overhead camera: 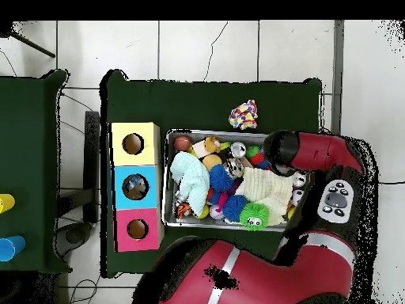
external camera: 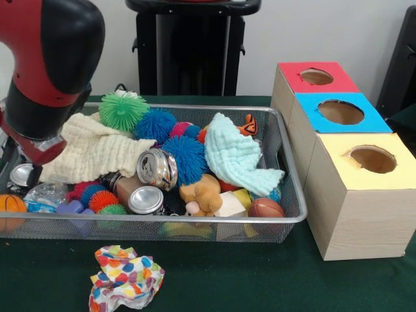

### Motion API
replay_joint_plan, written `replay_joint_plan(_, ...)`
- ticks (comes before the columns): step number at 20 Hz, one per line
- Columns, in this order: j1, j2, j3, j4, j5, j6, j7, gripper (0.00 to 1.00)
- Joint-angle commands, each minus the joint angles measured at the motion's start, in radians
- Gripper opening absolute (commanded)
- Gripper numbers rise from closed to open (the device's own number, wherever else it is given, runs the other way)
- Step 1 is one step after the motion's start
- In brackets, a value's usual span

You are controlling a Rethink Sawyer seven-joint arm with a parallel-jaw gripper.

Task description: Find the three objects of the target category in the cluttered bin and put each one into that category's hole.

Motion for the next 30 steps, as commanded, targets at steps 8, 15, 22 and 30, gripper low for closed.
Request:
replay_joint_plan(8, -0.151, -0.025, 0.343, 0.163, 0.037, -0.179, -0.093, 1.00)
replay_joint_plan(15, -0.156, -0.001, 0.357, 0.135, 0.013, -0.189, -0.073, 1.00)
replay_joint_plan(22, -0.135, -0.019, 0.353, 0.161, 0.024, -0.175, -0.025, 1.00)
replay_joint_plan(30, -0.133, -0.032, 0.367, 0.185, 0.045, -0.210, 0.021, 1.00)
